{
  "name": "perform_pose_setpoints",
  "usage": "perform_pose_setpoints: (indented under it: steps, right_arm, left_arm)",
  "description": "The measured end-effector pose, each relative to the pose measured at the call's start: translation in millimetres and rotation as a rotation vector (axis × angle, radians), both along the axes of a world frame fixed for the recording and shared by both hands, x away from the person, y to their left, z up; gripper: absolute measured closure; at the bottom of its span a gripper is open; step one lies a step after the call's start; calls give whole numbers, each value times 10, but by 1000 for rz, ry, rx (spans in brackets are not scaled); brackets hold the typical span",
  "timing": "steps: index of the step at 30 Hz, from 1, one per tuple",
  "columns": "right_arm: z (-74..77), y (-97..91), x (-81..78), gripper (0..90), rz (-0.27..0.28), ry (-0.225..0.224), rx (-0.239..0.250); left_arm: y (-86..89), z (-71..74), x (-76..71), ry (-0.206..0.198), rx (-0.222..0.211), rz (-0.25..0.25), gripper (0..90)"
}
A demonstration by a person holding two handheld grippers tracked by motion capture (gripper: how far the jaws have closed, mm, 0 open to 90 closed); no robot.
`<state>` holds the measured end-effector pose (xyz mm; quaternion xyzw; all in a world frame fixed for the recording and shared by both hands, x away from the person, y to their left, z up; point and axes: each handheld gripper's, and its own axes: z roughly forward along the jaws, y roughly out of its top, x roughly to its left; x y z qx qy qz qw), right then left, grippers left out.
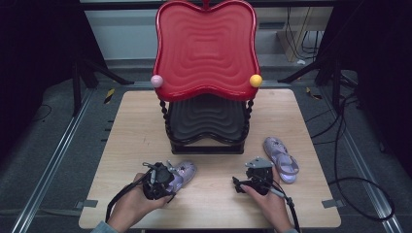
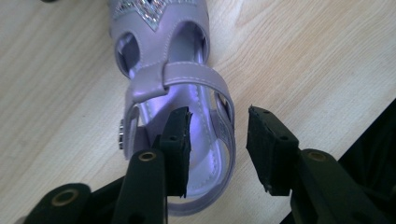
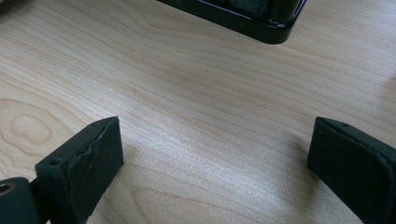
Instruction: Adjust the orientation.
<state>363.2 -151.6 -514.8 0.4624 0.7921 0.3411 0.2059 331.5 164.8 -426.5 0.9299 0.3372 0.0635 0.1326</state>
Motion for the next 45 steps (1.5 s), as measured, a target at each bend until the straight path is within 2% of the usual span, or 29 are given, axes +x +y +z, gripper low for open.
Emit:
perform_pose_setpoints:
  steps: [4,6,8,23,29,32,33,40,45]
  right_arm:
    - [0,0,0,37,0,0,0]
    - [0,0,0,37,0,0,0]
    - [0,0,0,37,0,0,0]
    - [0,0,-2,37,0,1,0]
    - [0,-1,-2,37,0,1,0]
    - [0,-1,-2,37,0,1,0]
    - [0,-1,-2,37,1,0,0]
    - [0,-1,-2,37,0,1,0]
    - [1,-1,-2,37,0,1,0]
  left_arm:
    - [-11,-106,17,36,-3,11,648]
    - [-11,-129,28,41,3,16,672]
    - [-11,-140,37,48,5,20,708]
    - [-14,-191,71,80,-12,31,797]
    - [3,-186,66,72,-23,41,848]
    - [27,-189,67,72,-42,44,855]
    - [44,-187,67,70,-62,55,859]
    - [98,-114,65,44,-80,68,864]
    - [117,-96,71,43,-88,72,865]
